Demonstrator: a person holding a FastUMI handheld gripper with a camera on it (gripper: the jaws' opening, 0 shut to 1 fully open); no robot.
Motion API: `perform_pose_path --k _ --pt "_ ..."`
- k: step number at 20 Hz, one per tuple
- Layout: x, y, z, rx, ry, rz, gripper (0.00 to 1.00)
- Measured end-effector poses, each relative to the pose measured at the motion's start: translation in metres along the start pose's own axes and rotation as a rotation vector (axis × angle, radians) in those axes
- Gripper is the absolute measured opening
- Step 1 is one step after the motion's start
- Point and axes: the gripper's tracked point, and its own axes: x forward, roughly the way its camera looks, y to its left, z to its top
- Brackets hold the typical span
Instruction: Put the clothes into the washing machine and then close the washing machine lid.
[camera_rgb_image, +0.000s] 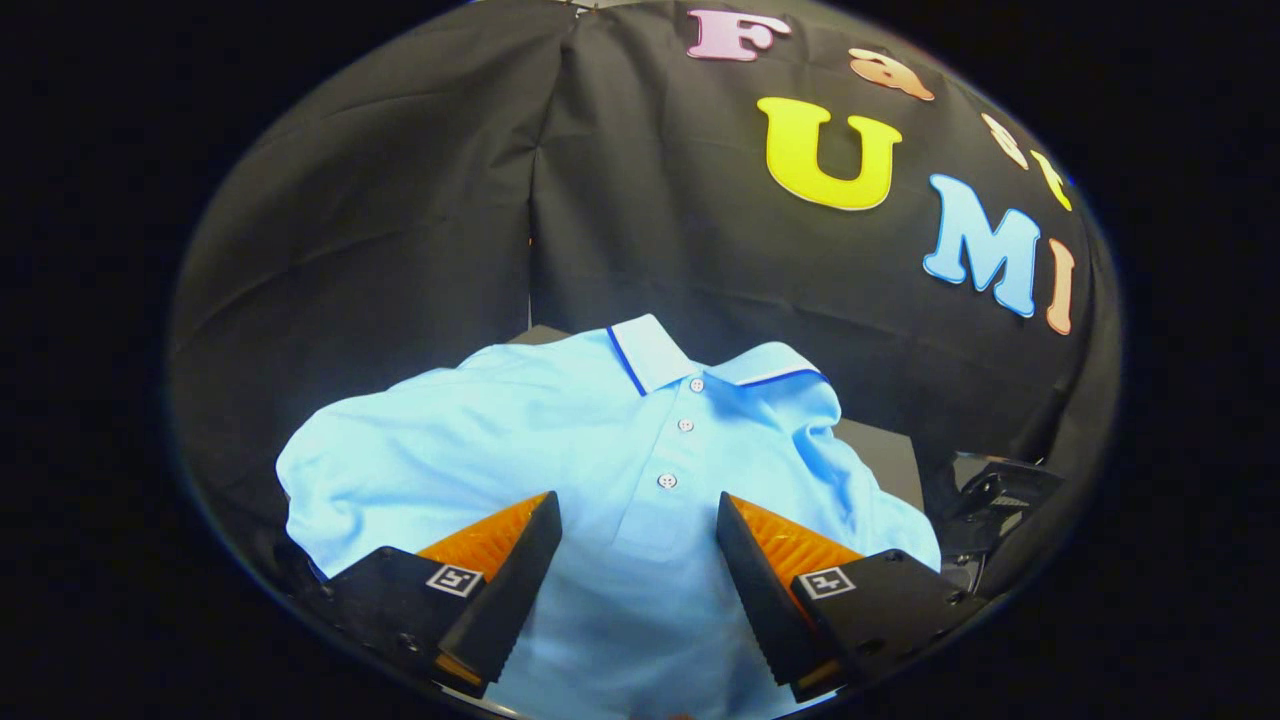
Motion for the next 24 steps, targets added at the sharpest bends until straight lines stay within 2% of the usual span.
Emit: perform_pose_path --k 2,7,13,16,20,24 --pt "0.003 0.001 0.0 0.036 0.01 0.024 0.97" --pt "0.001 0.009 0.0 0.02 0.017 0.051 0.93" --pt "-0.002 0.008 0.002 -0.036 -0.001 0.054 0.04" --pt "-0.004 0.008 0.004 -0.03 -0.01 0.066 0.03" --pt "-0.02 0.007 0.017 -0.054 -0.086 0.049 0.01" --pt "-0.036 0.006 0.038 -0.042 -0.133 0.074 0.01"
